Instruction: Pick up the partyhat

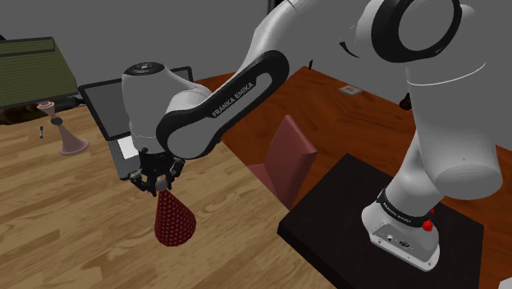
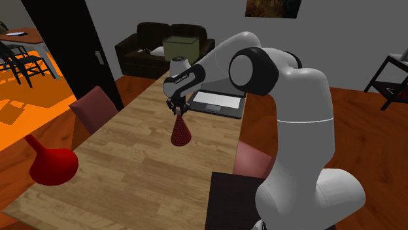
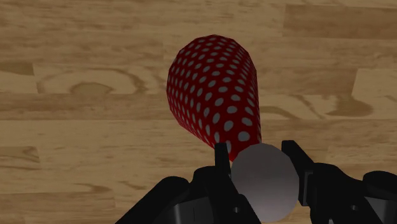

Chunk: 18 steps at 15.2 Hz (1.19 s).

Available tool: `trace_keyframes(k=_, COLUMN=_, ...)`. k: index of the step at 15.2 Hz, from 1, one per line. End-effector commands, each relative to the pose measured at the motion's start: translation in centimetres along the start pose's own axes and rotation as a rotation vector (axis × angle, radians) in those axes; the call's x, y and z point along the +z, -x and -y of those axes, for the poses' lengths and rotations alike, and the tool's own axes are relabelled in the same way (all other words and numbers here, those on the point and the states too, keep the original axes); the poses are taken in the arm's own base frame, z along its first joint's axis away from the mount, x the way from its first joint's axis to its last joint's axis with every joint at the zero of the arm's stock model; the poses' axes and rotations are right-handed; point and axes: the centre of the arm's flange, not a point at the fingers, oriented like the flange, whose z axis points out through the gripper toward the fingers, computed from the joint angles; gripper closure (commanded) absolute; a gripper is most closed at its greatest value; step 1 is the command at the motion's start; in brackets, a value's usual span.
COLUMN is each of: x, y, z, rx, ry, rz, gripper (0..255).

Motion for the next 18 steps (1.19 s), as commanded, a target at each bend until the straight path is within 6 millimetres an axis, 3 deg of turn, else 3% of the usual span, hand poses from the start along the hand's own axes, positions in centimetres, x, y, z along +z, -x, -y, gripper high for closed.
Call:
trace_keyframes(k=1, x=0.1, y=0.0, z=0.0, rx=0.000, ry=0.001, rz=0.001, gripper=255)
trace_keyframes(k=4, x=0.1, y=0.1, z=-0.1, rx=0.000, ry=0.001, rz=0.001, gripper=255)
trace_keyframes(k=18, x=-7.2, y=-0.4, z=0.9, rx=0.000, ry=0.001, rz=0.001, gripper=255)
